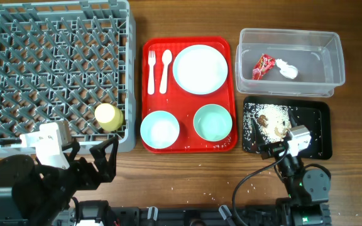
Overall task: Sort waste into correct bins and load items into the dishwasher rack
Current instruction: 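Set the empty bowl back on the red tray and retract right arm, then grasp the white fork with the left gripper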
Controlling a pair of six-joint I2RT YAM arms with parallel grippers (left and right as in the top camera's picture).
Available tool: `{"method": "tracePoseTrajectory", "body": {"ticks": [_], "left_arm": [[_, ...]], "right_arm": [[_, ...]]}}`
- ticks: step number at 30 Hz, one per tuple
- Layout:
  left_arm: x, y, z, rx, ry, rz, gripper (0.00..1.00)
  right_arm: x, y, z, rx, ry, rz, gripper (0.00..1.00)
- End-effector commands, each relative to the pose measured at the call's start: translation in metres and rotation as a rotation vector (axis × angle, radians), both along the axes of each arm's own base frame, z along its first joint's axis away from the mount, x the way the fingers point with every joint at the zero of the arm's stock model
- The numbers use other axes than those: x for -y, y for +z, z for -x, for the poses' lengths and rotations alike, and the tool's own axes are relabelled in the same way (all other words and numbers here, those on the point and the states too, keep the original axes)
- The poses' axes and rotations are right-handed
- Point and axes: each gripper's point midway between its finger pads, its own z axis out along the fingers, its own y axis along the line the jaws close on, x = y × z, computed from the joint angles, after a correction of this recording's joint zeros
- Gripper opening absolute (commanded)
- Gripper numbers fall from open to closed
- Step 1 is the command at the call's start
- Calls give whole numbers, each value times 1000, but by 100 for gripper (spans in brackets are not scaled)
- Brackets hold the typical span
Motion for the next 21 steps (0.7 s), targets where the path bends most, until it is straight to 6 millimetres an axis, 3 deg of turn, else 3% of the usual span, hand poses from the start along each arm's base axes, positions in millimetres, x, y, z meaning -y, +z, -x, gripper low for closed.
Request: {"method": "tracePoseTrajectory", "body": {"ticks": [1,10,13,17,21], "left_arm": [[2,3,1,14,-19,-1,100],[2,3,1,14,-19,-1,100],[24,3,12,-63,-50,179,100],[28,21,-12,25,-60,221,100],[31,-12,-46,-170,-53,224,86]], "right_arm": [[-2,-2,1,9,15,11,100],[-2,-2,1,8,16,11,100],[-2,-2,1,8,16,12,100],[-2,-2,1,8,16,11,100],[-2,-2,1,8,16,11,100]]}}
